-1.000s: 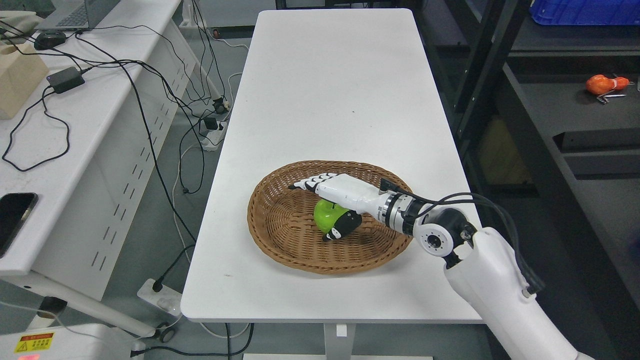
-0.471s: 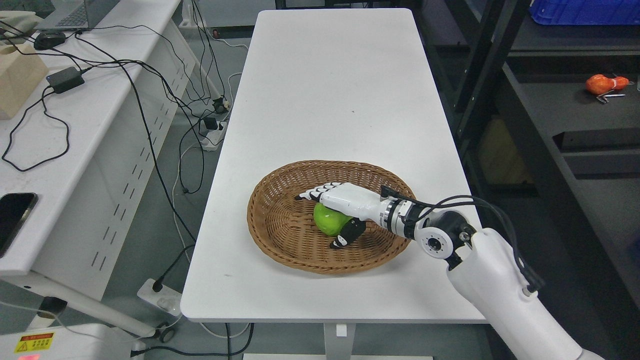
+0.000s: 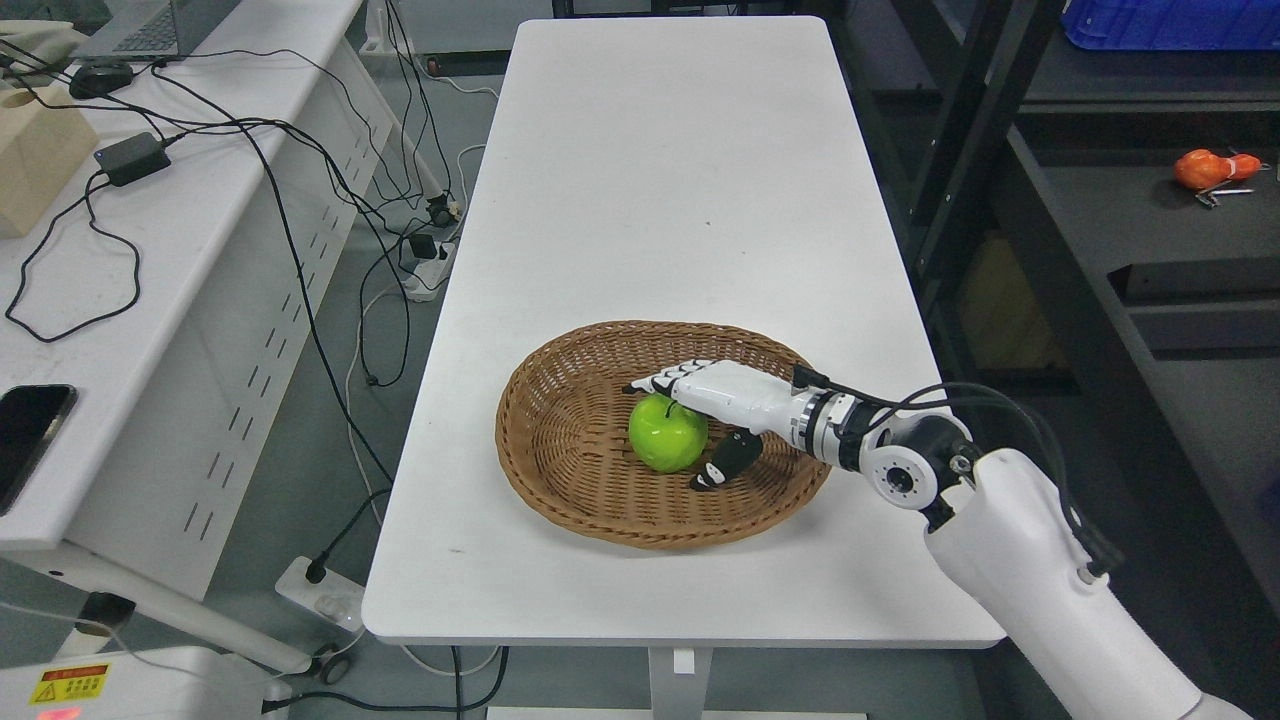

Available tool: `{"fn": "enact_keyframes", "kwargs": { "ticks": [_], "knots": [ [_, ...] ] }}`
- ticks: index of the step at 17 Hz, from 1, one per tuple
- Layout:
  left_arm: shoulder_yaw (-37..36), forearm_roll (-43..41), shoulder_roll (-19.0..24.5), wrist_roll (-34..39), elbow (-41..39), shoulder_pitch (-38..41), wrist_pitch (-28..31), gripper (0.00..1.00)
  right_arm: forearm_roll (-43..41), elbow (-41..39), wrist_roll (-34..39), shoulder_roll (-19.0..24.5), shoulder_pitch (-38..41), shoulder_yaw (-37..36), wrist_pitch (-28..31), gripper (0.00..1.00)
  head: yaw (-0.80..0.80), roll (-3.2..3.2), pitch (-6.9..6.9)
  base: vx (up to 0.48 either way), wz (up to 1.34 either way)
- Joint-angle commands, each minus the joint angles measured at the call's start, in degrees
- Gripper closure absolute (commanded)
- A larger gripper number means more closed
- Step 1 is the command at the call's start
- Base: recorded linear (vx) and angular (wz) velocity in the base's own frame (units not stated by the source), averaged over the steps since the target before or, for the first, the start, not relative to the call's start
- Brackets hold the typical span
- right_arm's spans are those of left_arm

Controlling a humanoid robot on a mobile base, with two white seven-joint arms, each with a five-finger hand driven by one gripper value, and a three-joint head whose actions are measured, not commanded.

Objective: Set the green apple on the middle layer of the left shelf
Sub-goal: 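Close the right hand fingers around the green apple in the basket, then lift the green apple up out of the basket with the right hand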

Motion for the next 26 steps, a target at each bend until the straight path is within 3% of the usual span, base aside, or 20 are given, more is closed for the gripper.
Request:
{"fn": "enact_keyframes", "kwargs": {
  "ticks": [1, 2, 5, 6, 9, 11, 13, 15, 18, 26],
  "knots": [
    [0.00, 0.00, 1.00, -0.05, -0.01, 0.00, -0.04, 0.00, -0.35, 0.07, -0.83, -2.86, -0.07, -2.63, -3.51, 0.47, 0.00, 0.00, 0.00, 0.000, 0.00],
    [0.00, 0.00, 1.00, 0.04, -0.01, 0.00, 0.05, 0.00, -0.44, -0.02, -0.83, -3.03, -0.07, -2.99, -3.78, 0.62, 0.00, 0.00, 0.00, 0.000, 0.00],
    [0.00, 0.00, 1.00, -0.05, -0.01, 0.00, 0.05, 0.00, -0.70, -0.28, -0.65, -3.03, 0.63, -5.71, -5.97, 0.77, 0.00, 0.00, 0.00, 0.000, 0.00],
    [0.00, 0.00, 1.00, -0.05, -0.01, 0.00, 0.05, 0.00, -0.79, -0.55, -0.39, -2.95, 1.16, -7.55, -6.94, 0.96, 0.00, 0.00, 0.00, 0.000, 0.00],
    [0.00, 0.00, 1.00, -0.05, 0.08, 0.00, 0.05, 0.00, -0.97, -2.30, -0.65, -2.25, 1.60, -12.29, -5.99, 0.99, 0.00, 0.00, 0.00, 0.000, 0.00],
    [0.00, 0.00, 1.00, 0.04, -0.01, 0.00, 0.05, 0.00, -1.14, -6.50, -3.88, -1.28, 3.87, -17.12, -0.57, 1.00, 0.00, 0.00, 0.00, 0.000, 0.00],
    [0.00, 0.00, 1.00, -0.05, -0.01, 0.00, -0.04, 0.00, -1.14, -8.45, -17.63, 1.96, 7.21, -21.52, 4.55, 1.00, 0.00, 0.00, 0.00, 0.000, 0.00],
    [0.00, 0.00, 1.00, -0.05, 0.08, 0.00, -0.04, 0.00, -1.14, -10.38, -29.25, 2.59, 10.03, -22.94, 6.84, 1.00, 0.00, 0.00, 0.00, 0.000, 0.00],
    [0.00, 0.00, 1.00, -0.05, -0.01, 0.00, -0.04, 0.00, -1.14, -11.53, -38.69, 5.74, 13.46, -27.15, 7.99, 1.00, 0.00, 0.00, 0.00, 0.000, 0.00],
    [0.00, 0.00, 1.00, -0.05, -0.01, 0.00, -0.04, 0.00, -1.23, -14.70, -39.76, 11.73, 19.17, -30.15, 7.82, 1.00, 0.00, 0.00, 0.00, -0.049, 0.00]
  ]
}}
